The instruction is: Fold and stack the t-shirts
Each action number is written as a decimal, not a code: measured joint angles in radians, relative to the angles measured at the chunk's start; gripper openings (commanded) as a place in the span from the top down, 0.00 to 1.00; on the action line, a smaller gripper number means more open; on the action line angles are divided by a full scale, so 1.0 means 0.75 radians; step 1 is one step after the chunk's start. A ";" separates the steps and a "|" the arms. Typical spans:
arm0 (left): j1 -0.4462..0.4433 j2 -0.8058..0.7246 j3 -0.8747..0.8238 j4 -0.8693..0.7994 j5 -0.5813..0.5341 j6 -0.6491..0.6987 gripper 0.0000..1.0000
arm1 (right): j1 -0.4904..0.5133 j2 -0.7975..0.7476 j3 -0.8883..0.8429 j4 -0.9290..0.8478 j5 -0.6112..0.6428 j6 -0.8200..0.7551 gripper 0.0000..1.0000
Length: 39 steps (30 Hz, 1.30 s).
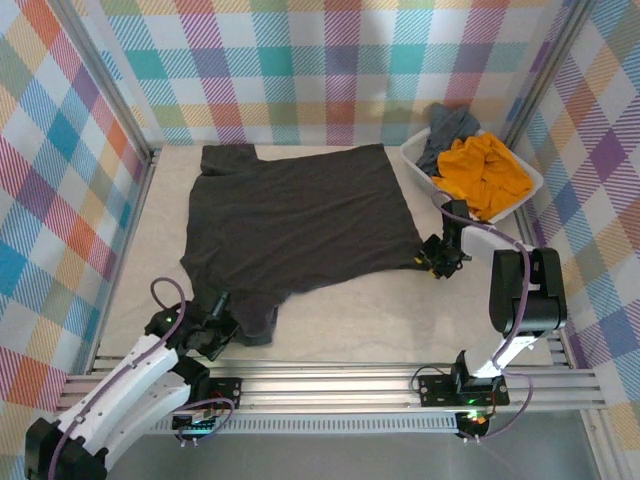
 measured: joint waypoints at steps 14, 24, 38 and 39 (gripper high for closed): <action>0.000 -0.178 0.084 -0.189 -0.142 -0.091 1.00 | 0.000 -0.217 -0.114 -0.008 0.083 0.100 0.66; 0.000 -0.184 0.085 -0.193 -0.146 -0.101 1.00 | 0.001 -0.085 -0.084 0.029 0.036 0.124 0.66; 0.000 -0.186 0.131 -0.234 -0.163 -0.100 1.00 | 0.046 0.045 0.037 0.037 0.023 0.155 0.76; 0.000 -0.186 0.134 -0.239 -0.165 -0.100 1.00 | 0.048 0.045 0.037 0.038 0.025 0.159 0.83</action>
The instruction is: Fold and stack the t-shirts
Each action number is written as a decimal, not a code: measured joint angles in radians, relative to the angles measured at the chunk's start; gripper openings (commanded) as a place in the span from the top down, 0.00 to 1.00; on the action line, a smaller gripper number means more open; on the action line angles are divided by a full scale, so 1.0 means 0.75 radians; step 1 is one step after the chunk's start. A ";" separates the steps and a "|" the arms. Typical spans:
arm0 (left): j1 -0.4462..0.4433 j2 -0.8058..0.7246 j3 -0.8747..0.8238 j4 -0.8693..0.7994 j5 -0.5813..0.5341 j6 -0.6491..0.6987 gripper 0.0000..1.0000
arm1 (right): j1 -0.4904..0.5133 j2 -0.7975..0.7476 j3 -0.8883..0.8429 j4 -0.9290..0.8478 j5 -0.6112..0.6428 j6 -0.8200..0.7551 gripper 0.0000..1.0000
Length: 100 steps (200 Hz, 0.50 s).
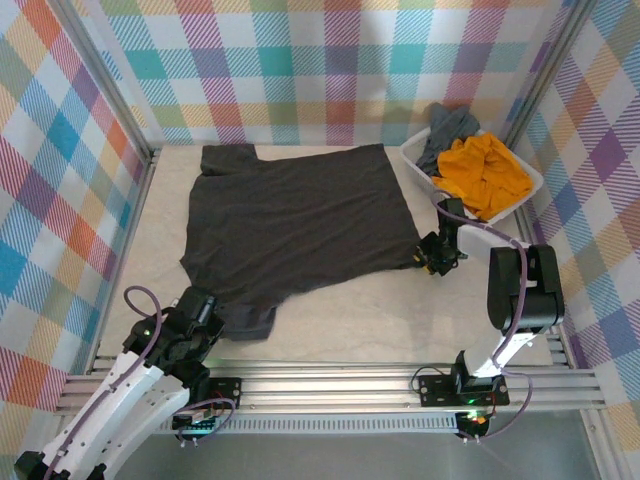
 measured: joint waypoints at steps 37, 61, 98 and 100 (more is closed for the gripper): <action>0.000 -0.003 0.041 -0.031 -0.023 -0.001 1.00 | 0.010 -0.006 -0.002 0.001 0.013 0.008 1.00; 0.000 -0.061 0.119 -0.084 -0.068 -0.010 1.00 | 0.027 -0.079 -0.030 -0.035 0.055 -0.003 1.00; 0.000 -0.188 0.243 -0.159 -0.140 -0.035 1.00 | 0.057 -0.410 -0.109 -0.148 0.106 -0.034 1.00; 0.000 -0.196 0.248 -0.163 -0.143 -0.036 1.00 | 0.057 -0.437 -0.113 -0.161 0.108 -0.037 1.00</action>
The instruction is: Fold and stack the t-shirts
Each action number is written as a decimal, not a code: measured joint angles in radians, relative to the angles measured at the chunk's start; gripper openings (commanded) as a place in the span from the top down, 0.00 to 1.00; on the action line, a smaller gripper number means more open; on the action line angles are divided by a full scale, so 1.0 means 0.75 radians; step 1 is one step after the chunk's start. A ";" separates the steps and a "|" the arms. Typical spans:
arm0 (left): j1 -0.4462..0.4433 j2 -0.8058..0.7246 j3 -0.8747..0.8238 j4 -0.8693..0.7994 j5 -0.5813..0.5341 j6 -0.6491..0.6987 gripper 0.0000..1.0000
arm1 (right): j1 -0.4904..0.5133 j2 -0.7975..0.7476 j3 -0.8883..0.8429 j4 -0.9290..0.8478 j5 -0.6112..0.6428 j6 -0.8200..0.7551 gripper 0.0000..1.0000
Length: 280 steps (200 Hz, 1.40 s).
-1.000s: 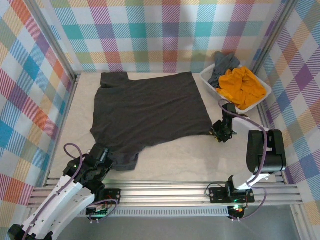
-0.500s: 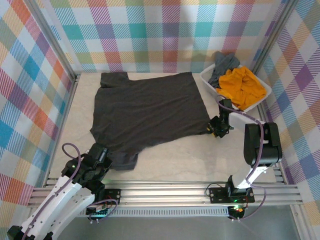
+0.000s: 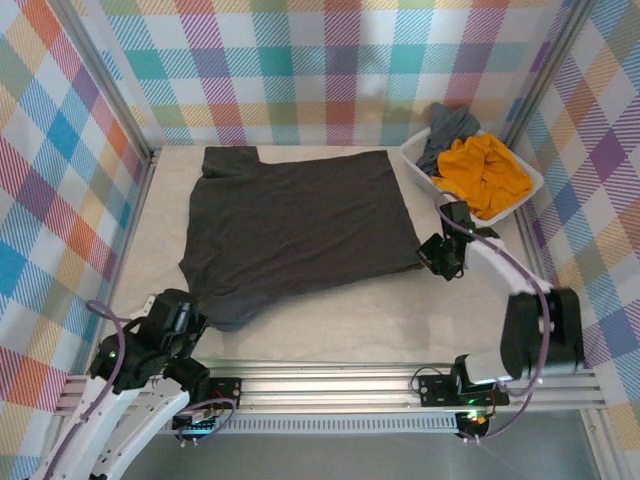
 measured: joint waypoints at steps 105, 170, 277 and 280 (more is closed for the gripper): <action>0.000 0.101 0.032 0.037 -0.010 -0.044 1.00 | 0.036 -0.272 -0.191 -0.210 -0.048 -0.020 1.00; 0.216 0.758 0.414 0.326 0.040 0.219 1.00 | 0.036 0.041 0.157 -0.216 -0.027 -0.017 1.00; 0.551 1.261 0.600 0.576 0.259 0.528 1.00 | 0.025 0.469 0.500 -0.190 -0.023 0.013 1.00; 0.556 1.266 0.600 0.581 0.263 0.534 1.00 | 0.025 0.481 0.509 -0.189 -0.022 0.013 1.00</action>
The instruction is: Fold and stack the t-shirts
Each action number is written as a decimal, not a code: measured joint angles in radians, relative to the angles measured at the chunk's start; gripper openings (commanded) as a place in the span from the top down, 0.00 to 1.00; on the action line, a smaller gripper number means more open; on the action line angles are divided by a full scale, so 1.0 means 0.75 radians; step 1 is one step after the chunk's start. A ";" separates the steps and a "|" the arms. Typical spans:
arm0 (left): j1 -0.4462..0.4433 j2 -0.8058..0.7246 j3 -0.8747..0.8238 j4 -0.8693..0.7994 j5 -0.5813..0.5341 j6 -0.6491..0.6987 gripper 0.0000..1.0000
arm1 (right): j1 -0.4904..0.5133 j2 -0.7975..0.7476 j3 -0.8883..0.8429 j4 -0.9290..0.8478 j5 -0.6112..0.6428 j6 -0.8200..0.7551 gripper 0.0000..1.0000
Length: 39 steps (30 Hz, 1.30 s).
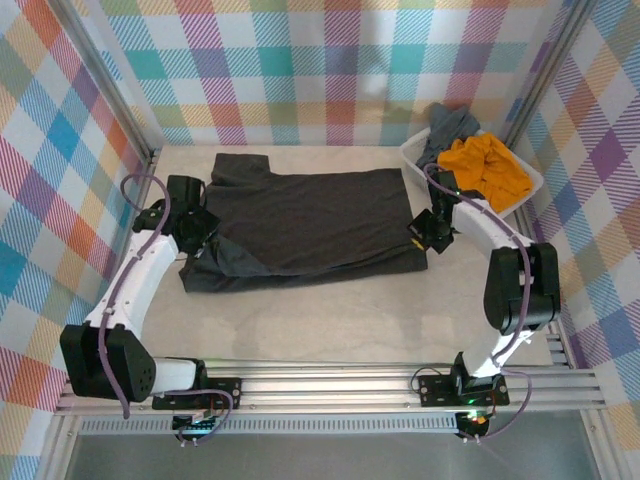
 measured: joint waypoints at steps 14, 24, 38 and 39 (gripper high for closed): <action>0.097 0.102 0.054 0.081 0.054 0.048 1.00 | -0.002 0.132 0.093 -0.005 0.026 0.035 1.00; 0.114 0.217 0.103 0.114 0.078 0.080 1.00 | -0.017 0.167 0.106 0.002 0.035 0.049 1.00; 0.145 0.409 0.219 0.169 0.073 0.186 0.26 | -0.021 0.272 0.195 0.028 0.037 -0.012 0.47; 0.149 0.395 0.219 0.164 0.064 0.194 0.27 | -0.022 0.258 0.189 0.033 0.046 -0.015 0.46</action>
